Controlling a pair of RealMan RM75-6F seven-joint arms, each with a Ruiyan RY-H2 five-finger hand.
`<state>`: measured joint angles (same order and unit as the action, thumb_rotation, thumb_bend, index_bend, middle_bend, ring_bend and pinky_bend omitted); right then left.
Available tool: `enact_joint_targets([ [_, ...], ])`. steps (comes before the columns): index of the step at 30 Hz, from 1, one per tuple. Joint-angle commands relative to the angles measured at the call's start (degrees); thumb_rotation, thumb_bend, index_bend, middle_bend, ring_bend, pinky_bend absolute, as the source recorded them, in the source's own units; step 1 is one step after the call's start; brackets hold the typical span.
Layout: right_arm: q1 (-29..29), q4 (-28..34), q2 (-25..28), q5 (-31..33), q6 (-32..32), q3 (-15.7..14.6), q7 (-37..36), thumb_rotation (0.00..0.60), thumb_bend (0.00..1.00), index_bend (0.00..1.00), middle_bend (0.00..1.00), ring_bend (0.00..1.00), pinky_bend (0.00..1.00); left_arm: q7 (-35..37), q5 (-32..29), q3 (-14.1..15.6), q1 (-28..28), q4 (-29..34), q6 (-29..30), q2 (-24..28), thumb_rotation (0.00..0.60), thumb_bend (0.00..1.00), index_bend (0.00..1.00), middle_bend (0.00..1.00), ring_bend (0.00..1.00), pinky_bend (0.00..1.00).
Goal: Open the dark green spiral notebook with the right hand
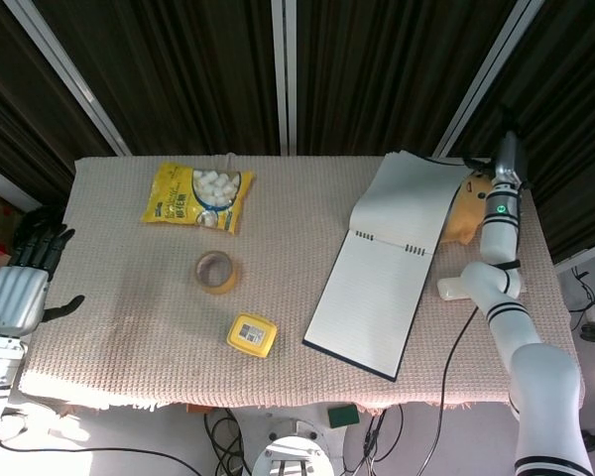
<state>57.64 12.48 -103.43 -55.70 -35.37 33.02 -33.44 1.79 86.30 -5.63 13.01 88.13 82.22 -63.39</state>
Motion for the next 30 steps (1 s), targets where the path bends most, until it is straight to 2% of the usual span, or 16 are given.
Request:
enact_joint_targets([
  [1, -0.95, 2.14, 1.14, -2.95, -4.05, -1.87, -3.35, 0.600, 0.38, 0.00, 0.00, 0.00, 0.00, -0.14, 0.10, 0.04, -0.07, 0.17, 0.20, 0.06, 0.600, 0.12, 0.03, 0.06, 0.04, 0.18],
  [5, -3.67, 6.87, 2.55, -9.84, -14.69, -6.73, -7.97, 0.600, 0.38, 0.00, 0.00, 0.00, 0.00, -0.37, 0.29, 0.04, -0.26, 0.52, 0.77, 0.16, 0.600, 0.12, 0.03, 0.06, 0.04, 0.18],
  [9, -10.24, 17.79, 6.50, -19.14, -30.67, -13.73, -10.13, 0.600, 0.37, 0.00, 0.00, 0.00, 0.00, -0.46, 0.37, 0.02, -0.59, 0.76, 1.51, 0.29, 0.600, 0.12, 0.03, 0.06, 0.04, 0.18],
  [11, -15.19, 26.58, 10.47, -24.22, -39.12, -18.18, -6.28, 0.600, 0.36, 0.00, 0.00, 0.00, 0.00, -0.63, 0.48, 0.08, -0.85, 0.86, 1.96, 0.35, 0.600, 0.12, 0.03, 0.06, 0.04, 0.18],
  [12, -18.19, 32.48, 13.24, -26.65, -43.19, -20.61, -2.48, 0.600, 0.36, 0.00, 0.00, 0.00, 0.00, -0.76, 0.60, 0.15, -1.02, 0.94, 2.28, 0.37, 0.600, 0.12, 0.03, 0.06, 0.04, 0.18],
  [16, -27.66, 49.35, 20.82, -31.49, -53.65, -26.97, 14.77, 0.600, 0.34, 0.00, 0.00, 0.00, 0.00, -0.82, 1.07, 0.58, -1.95, 1.04, 3.66, 0.27, 0.600, 0.12, 0.03, 0.06, 0.04, 0.18],
  [19, -33.88, 55.50, 23.71, -32.32, -58.79, -30.17, 28.24, 0.600, 0.34, 0.00, 0.00, 0.00, 0.00, -0.91, 1.41, 1.02, -2.84, 1.05, 4.80, 0.25, 0.600, 0.12, 0.03, 0.06, 0.04, 0.18],
  [22, -39.29, 60.23, 25.68, -30.48, -61.05, -32.20, 38.29, 0.600, 0.33, 0.00, 0.00, 0.00, 0.00, -1.99, 2.09, 1.55, -3.87, 1.41, 6.28, 0.38, 0.600, 0.12, 0.03, 0.06, 0.04, 0.18],
  [27, -45.58, 68.94, 29.26, -25.72, -60.89, -33.95, 44.83, 0.600, 0.33, 0.00, 0.00, 0.00, 0.00, -3.58, 3.97, 2.81, -5.66, 2.20, 8.80, 0.59, 0.600, 0.12, 0.03, 0.06, 0.04, 0.18],
  [30, -47.23, 70.08, 29.76, -25.07, -60.81, -34.02, 44.64, 0.600, 0.33, 0.00, 0.00, 0.00, 0.00, -4.04, 4.63, 3.53, -6.53, 2.15, 9.59, 0.49, 0.600, 0.12, 0.03, 0.06, 0.04, 0.17],
])
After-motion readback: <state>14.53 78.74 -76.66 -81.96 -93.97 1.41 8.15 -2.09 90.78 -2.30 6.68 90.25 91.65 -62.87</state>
